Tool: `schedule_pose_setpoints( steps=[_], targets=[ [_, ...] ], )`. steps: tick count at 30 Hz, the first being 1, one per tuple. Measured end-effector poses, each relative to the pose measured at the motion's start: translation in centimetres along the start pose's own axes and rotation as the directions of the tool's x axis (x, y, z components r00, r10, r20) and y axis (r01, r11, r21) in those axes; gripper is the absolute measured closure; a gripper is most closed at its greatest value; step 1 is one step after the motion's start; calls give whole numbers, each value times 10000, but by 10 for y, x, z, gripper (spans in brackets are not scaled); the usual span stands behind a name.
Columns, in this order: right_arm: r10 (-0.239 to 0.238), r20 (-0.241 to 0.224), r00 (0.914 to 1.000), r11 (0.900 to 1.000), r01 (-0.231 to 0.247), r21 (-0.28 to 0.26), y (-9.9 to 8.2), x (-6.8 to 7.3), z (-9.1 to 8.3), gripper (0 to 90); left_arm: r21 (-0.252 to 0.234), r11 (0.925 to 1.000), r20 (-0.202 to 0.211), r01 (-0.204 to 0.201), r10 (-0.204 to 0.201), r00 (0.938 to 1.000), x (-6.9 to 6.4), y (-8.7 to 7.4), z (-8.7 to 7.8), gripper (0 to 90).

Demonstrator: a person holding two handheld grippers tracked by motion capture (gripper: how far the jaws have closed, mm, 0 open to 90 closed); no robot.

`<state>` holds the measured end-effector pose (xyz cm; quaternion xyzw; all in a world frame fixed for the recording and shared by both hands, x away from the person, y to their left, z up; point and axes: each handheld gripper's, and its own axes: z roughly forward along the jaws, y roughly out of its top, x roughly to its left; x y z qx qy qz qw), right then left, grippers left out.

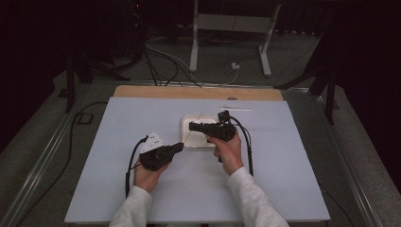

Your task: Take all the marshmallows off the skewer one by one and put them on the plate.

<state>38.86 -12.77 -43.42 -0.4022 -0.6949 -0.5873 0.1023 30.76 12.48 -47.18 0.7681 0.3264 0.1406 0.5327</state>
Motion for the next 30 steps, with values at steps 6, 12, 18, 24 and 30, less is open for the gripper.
schedule_pose_setpoints(
  steps=[6, 12, 18, 24, 30],
  targets=[
    [28, 41, 10000, 9999, -28, -142, 4, -1, -4, 795, 32, 10000, -11, -94, 94, 10000, 0, -2, 1, 900],
    [190, -22, 9998, 9992, -191, -346, 9, -4, -10, 793, 145, 9993, -125, -344, 346, 9993, -2, -3, 1, 900],
    [225, -24, 9997, 9988, -225, -440, 10, -6, -13, 792, 128, 9987, -424, -494, 499, 9979, -2, -4, 1, 900],
    [211, -35, 9998, 9994, -212, -269, 8, -6, -10, 795, 416, 9977, -289, -542, 554, 9980, 0, -7, 3, 900],
    [63, -48, 10000, 9997, -64, -231, 7, -3, -9, 809, 358, 9973, -225, -644, 652, 9976, -6, -4, 9, 796]
  ],
)
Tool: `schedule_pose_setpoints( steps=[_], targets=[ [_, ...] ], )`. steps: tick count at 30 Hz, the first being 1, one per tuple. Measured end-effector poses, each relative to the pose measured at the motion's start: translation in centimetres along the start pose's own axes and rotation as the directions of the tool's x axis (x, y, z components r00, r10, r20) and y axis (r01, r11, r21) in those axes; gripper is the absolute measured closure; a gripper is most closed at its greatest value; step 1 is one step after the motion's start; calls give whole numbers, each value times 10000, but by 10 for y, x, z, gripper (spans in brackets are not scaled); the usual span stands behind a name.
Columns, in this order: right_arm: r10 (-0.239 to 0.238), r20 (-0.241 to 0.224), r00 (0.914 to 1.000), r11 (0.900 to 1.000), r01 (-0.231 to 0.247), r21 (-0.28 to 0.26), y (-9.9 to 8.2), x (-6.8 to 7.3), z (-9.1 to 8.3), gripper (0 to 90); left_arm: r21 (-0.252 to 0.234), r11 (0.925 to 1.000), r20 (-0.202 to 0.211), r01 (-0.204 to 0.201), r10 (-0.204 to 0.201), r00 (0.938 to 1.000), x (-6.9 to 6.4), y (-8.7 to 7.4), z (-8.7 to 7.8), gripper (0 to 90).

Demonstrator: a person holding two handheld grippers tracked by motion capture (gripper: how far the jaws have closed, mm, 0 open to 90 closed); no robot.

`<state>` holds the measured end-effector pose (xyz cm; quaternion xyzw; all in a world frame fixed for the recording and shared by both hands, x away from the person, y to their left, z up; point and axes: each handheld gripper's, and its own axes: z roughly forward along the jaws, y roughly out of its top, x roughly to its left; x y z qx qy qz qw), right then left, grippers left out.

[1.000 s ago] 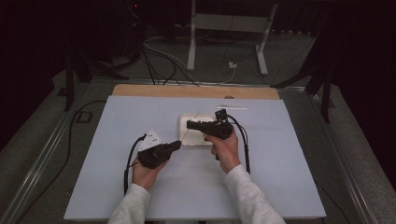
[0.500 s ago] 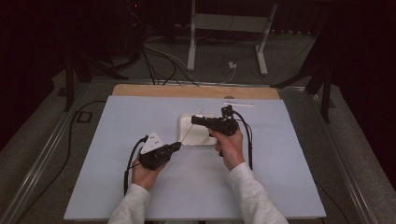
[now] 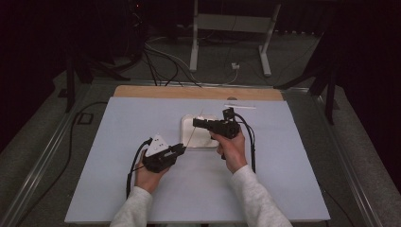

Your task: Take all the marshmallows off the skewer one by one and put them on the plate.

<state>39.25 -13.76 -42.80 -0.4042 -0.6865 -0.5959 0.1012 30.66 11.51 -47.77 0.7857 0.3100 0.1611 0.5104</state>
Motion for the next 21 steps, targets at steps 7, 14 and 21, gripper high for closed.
schedule_pose_setpoints(
  steps=[7, 14, 21],
  targets=[
    [68, -133, 9999, 9999, -66, 156, -6, 1, 6, 812, -166, 9990, 131, 412, -410, 9991, 0, 1, 5, 672],
    [120, -353, 9993, 9999, -115, 127, -9, 3, 11, 813, -132, 9971, 433, 746, -739, 9963, 0, 2, 9, 671],
    [20, -374, 9993, 9995, -8, 322, -11, 5, 13, 811, 195, 9974, 64, 699, -700, 9975, 4, 1, 5, 900]
  ],
)
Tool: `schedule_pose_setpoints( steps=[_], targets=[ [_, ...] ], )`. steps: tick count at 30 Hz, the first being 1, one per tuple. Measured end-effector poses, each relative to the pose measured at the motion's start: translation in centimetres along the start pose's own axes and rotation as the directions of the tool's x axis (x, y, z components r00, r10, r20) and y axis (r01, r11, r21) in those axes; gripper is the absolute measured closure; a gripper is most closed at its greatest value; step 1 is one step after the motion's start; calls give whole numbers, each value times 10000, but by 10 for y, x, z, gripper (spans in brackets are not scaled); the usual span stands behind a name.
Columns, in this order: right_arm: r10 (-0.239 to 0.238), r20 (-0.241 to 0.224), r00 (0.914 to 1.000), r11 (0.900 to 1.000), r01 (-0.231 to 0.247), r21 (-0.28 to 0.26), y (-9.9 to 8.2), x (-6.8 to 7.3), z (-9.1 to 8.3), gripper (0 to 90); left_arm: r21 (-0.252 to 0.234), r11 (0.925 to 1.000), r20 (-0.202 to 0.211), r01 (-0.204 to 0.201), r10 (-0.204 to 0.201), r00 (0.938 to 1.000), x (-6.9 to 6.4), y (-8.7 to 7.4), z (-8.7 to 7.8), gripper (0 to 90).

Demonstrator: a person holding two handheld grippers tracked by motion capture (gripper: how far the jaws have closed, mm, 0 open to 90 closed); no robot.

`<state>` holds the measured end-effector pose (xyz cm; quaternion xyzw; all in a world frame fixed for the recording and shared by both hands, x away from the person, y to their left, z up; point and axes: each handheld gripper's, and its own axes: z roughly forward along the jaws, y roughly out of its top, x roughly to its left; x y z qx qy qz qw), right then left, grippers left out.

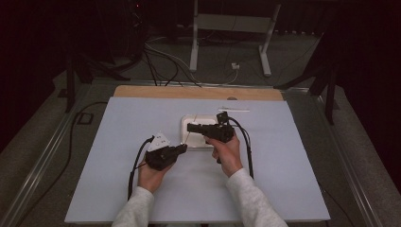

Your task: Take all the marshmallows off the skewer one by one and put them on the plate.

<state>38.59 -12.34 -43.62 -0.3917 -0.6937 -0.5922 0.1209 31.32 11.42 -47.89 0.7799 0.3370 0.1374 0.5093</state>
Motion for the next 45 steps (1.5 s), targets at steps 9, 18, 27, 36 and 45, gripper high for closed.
schedule_pose_setpoints(
  steps=[9, 18, 27, 36, 45],
  targets=[
    [94, 346, 9994, 9998, -87, -196, 1, -2, -5, 809, 27, 9996, -169, -269, 269, 9995, 1, -4, 1, 900],
    [288, 312, 9991, 9978, -269, -613, -1, -3, -7, 808, -203, 9998, 131, 3, 0, 9999, 4, -6, -3, 900],
    [-143, -46, 9999, 9999, 143, 19, -10, 1, 5, 754, -352, 9984, -147, 453, -458, 9988, 2, 0, -5, 900],
    [-394, 482, 9981, 9986, 410, -327, -9, 8, 7, 887, -374, 9989, -165, 279, -285, 9995, 3, -2, -5, 900],
    [-533, 747, 9958, 9967, 576, -567, -8, 11, 5, 885, -430, 9984, 7, 358, -358, 9994, 4, -5, -4, 900]
  ],
)
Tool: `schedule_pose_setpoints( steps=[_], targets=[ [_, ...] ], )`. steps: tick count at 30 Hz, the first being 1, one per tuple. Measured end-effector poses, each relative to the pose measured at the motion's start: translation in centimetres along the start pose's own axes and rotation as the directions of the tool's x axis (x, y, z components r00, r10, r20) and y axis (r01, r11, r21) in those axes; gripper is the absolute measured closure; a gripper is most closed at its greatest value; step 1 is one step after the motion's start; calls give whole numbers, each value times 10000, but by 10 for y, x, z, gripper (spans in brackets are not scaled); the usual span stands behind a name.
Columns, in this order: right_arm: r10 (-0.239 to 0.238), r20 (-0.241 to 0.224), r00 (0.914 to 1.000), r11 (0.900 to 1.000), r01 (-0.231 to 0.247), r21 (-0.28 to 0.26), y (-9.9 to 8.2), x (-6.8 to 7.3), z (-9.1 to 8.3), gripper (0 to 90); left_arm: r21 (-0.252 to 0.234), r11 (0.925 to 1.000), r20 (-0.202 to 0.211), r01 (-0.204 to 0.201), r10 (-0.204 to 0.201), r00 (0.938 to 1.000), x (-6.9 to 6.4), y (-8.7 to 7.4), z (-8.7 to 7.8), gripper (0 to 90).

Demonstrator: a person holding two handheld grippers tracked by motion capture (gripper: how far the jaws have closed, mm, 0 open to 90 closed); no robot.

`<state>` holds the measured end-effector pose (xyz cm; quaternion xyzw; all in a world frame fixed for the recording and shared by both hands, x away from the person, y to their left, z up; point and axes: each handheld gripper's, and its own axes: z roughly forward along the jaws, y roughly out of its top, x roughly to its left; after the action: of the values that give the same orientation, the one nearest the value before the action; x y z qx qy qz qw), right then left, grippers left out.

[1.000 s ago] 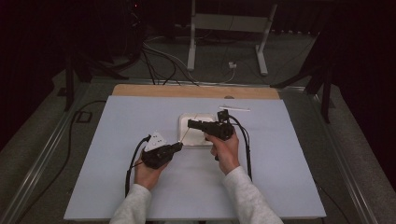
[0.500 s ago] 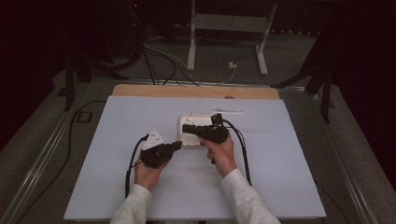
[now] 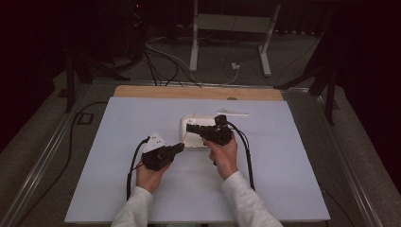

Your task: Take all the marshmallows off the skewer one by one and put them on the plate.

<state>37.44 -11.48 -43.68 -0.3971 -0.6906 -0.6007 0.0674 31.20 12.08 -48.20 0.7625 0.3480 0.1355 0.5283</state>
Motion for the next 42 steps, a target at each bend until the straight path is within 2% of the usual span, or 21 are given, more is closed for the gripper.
schedule_pose_setpoints(
  steps=[10, 18, 26, 37, 39, 42],
  targets=[
    [20, 31, 10000, 10000, -20, -79, 2, -2, -1, 884, -4, 10000, -8, 36, -36, 10000, 1, -3, 1, 900],
    [-94, 50, 9999, 9998, 94, -177, 3, -2, -3, 884, 85, 9999, -110, -94, 95, 9999, 1, -4, 0, 900],
    [0, 37, 10000, 9995, 1, -305, 6, -5, -5, 884, 175, 9997, -159, -162, 165, 9997, 2, -6, 0, 900],
    [-136, 62, 9999, 9995, 138, -272, 8, -7, -5, 883, 327, 9992, -173, -244, 249, 9995, 4, -9, 0, 900],
    [-291, 128, 9995, 9994, 294, -173, 9, -5, -4, 883, 292, 9993, -188, -220, 226, 9996, 4, -10, -1, 900],
    [-112, 47, 9999, 9995, 113, -287, 11, -7, -4, 883, 305, 9993, -224, -220, 227, 9995, 5, -11, -2, 900]
  ],
)
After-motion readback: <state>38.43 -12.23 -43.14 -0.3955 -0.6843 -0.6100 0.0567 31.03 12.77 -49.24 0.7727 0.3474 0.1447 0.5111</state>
